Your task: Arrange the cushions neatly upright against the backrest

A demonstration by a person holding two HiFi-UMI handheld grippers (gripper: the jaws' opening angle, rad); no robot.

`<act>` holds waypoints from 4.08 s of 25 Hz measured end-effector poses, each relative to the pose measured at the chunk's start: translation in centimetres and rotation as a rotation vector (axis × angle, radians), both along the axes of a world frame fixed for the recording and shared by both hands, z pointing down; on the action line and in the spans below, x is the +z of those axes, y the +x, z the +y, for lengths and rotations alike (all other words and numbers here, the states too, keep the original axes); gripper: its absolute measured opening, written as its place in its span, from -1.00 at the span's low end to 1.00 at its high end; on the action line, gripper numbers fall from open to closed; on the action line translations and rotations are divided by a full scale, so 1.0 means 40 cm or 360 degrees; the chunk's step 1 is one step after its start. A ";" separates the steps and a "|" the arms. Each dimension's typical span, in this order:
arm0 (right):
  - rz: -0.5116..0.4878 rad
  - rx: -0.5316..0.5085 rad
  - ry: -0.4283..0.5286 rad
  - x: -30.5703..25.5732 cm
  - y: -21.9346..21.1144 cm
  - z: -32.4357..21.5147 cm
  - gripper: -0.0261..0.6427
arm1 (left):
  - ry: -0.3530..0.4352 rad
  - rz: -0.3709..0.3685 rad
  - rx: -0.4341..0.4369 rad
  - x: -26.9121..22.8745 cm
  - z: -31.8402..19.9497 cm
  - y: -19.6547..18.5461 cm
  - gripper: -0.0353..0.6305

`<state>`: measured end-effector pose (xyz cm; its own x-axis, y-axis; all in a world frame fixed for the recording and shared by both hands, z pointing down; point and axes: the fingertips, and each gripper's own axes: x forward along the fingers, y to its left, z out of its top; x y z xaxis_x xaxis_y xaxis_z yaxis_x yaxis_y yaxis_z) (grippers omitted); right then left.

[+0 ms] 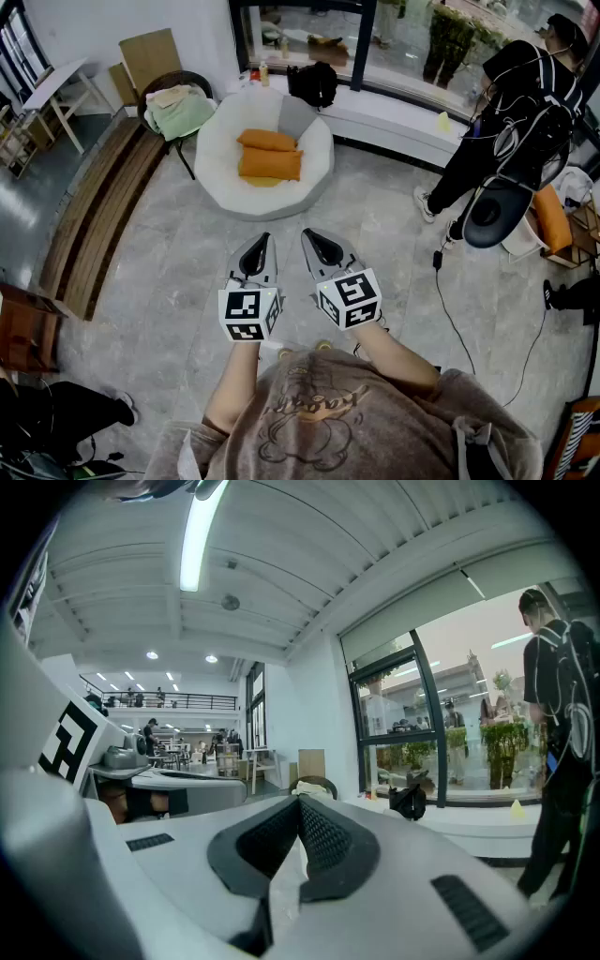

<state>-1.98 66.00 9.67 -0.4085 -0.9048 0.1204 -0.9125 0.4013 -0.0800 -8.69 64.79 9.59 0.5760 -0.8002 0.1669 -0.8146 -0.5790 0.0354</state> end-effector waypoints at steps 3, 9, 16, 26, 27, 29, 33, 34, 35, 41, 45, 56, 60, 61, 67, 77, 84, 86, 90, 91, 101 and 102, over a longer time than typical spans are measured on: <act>-0.0036 -0.0011 0.0013 -0.001 -0.009 0.007 -0.87 | -0.0005 0.0003 0.0005 0.006 0.008 -0.005 -0.88; -0.0073 -0.0019 0.0026 -0.011 -0.029 0.026 -0.87 | -0.0008 -0.0002 0.0037 0.001 0.014 -0.027 -0.88; -0.0095 -0.0015 0.0060 -0.007 -0.051 0.034 -0.87 | -0.0035 -0.0012 0.0112 0.018 0.017 -0.049 -0.88; -0.0096 0.0063 0.0039 0.024 -0.005 -0.022 -0.87 | -0.0058 -0.0005 0.0114 0.043 -0.055 -0.050 -0.88; -0.0098 0.0067 0.0037 0.028 0.000 -0.036 -0.87 | -0.0060 -0.0006 0.0117 0.046 -0.068 -0.045 -0.88; -0.0100 0.0072 0.0035 0.033 0.012 -0.065 -0.87 | -0.0061 -0.0009 0.0124 0.050 -0.094 -0.031 -0.88; -0.0101 0.0079 0.0035 0.040 0.033 -0.125 -0.87 | -0.0056 -0.0011 0.0136 0.051 -0.146 -0.002 -0.88; -0.0102 0.0078 0.0033 0.045 0.036 -0.141 -0.87 | -0.0057 -0.0012 0.0137 0.055 -0.159 0.004 -0.88; -0.0101 0.0076 0.0028 0.050 0.039 -0.156 -0.87 | -0.0060 -0.0014 0.0140 0.060 -0.173 0.010 -0.88; -0.0098 0.0065 0.0009 0.059 0.049 -0.263 -0.87 | -0.0092 -0.0019 0.0143 0.073 -0.276 0.027 -0.88; -0.0110 0.0066 0.0003 0.058 0.073 -0.334 -0.87 | -0.0113 -0.0017 0.0130 0.076 -0.347 0.041 -0.88; -0.0103 0.0004 0.0005 0.049 0.164 -0.496 -0.87 | -0.0114 -0.0004 0.0069 0.063 -0.522 0.115 -0.88; -0.0086 -0.0039 0.0017 0.036 0.199 -0.549 -0.87 | -0.0120 0.0001 0.0036 0.057 -0.586 0.152 -0.88; -0.0078 -0.0047 0.0020 0.036 0.210 -0.564 -0.87 | -0.0117 0.0003 0.0029 0.056 -0.600 0.164 -0.88; -0.0064 -0.0089 0.0032 0.042 0.266 -0.631 -0.87 | -0.0106 -0.0005 0.0004 0.062 -0.668 0.226 -0.88; -0.0082 -0.0139 0.0031 0.044 0.310 -0.716 -0.87 | -0.0118 -0.0017 -0.0033 0.067 -0.751 0.273 -0.88; -0.0087 -0.0147 0.0019 0.064 0.325 -0.778 -0.87 | -0.0109 -0.0016 -0.0054 0.072 -0.813 0.283 -0.88; -0.0084 -0.0151 0.0012 0.069 0.328 -0.801 -0.87 | -0.0112 -0.0013 -0.0055 0.076 -0.837 0.288 -0.88; -0.0074 -0.0153 -0.0004 0.080 0.332 -0.856 -0.87 | -0.0118 -0.0002 -0.0053 0.082 -0.892 0.293 -0.88; -0.0073 -0.0152 -0.0009 0.083 0.335 -0.872 -0.87 | -0.0123 0.0001 -0.0054 0.087 -0.908 0.296 -0.88; -0.0060 -0.0164 -0.0054 0.113 0.347 -1.034 -0.87 | -0.0168 0.0008 -0.0063 0.116 -1.078 0.308 -0.88; -0.0060 -0.0163 -0.0060 0.114 0.347 -1.053 -0.87 | -0.0173 0.0005 -0.0060 0.117 -1.095 0.308 -0.88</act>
